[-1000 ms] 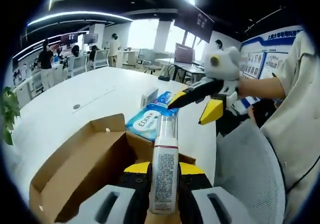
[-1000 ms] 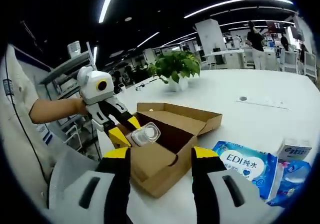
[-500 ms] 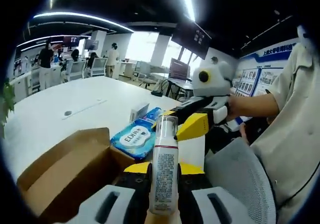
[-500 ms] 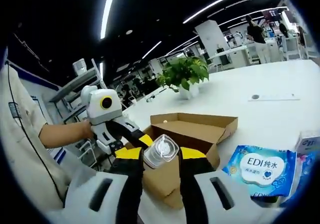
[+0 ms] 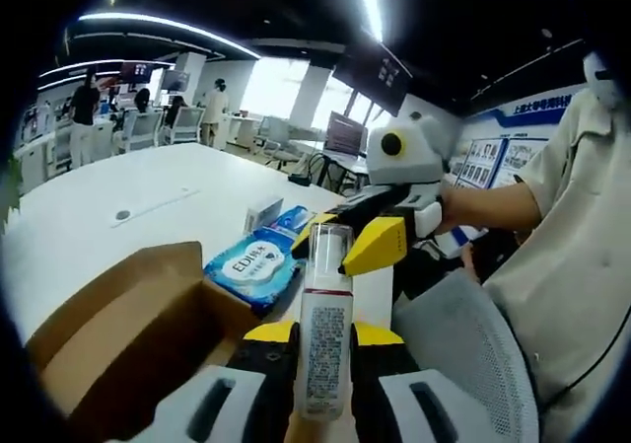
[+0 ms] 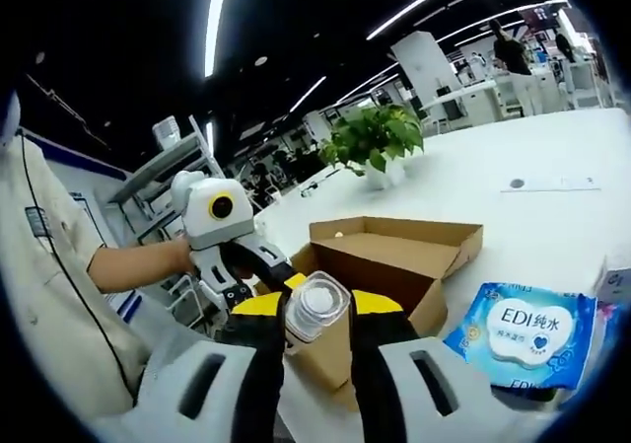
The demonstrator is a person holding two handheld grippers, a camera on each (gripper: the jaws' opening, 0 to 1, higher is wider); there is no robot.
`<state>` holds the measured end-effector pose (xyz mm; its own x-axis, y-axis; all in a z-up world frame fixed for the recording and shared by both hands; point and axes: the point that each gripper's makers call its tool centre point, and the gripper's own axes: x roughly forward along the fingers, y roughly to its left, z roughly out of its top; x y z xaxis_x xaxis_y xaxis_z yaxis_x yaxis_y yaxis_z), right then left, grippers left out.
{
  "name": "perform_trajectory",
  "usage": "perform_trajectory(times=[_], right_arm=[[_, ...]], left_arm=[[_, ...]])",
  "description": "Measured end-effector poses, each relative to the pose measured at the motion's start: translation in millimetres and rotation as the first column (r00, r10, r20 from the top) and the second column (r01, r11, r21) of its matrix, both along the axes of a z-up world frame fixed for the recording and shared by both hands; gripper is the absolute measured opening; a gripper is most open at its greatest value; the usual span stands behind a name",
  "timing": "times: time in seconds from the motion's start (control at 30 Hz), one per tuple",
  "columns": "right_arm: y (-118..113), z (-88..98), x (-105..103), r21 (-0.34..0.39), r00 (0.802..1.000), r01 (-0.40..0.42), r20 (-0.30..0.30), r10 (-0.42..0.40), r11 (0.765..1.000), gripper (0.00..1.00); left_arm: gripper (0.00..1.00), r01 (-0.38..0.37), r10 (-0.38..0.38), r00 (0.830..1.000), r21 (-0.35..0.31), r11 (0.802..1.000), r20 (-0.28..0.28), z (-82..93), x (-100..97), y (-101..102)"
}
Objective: Operate the shoe box by opening the lid, removing the specified soft item, and placing it in the target area until the item is outside and the box remains undamaged.
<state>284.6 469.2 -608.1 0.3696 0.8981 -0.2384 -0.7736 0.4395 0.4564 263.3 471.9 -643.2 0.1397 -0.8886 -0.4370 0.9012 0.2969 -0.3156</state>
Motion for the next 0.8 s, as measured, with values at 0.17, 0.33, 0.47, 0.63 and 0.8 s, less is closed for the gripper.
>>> perform_trajectory(times=[0.17,0.33,0.47,0.63,0.8], right_arm=[[-0.5,2.5,0.9,-0.024,1.000,-0.012,0.022,0.012,1.000,0.20],[-2.4,6.8,3.1,-0.030,0.999,-0.010,0.039,0.011,1.000,0.19],[-4.7,9.1,5.9,-0.043,0.998,-0.011,0.054,0.013,0.999,0.18],[-10.8,14.9,13.3,-0.051,0.997,0.001,0.078,0.003,0.999,0.18],[-20.4,20.7,23.8,-0.060,0.995,0.020,0.097,-0.014,0.998,0.18]], left_arm=[[0.20,0.006,-0.006,1.000,0.010,1.000,0.018,-1.3,0.9,-2.5],[0.20,0.014,-0.015,0.999,0.013,1.000,0.048,1.7,4.5,-6.6],[0.24,0.016,-0.017,0.998,0.015,1.000,0.056,2.1,6.9,-7.7],[0.31,0.005,-0.005,0.998,0.004,1.000,0.070,5.1,10.4,-8.9],[0.44,-0.038,0.035,0.994,0.026,0.999,0.105,3.0,19.1,2.1]])
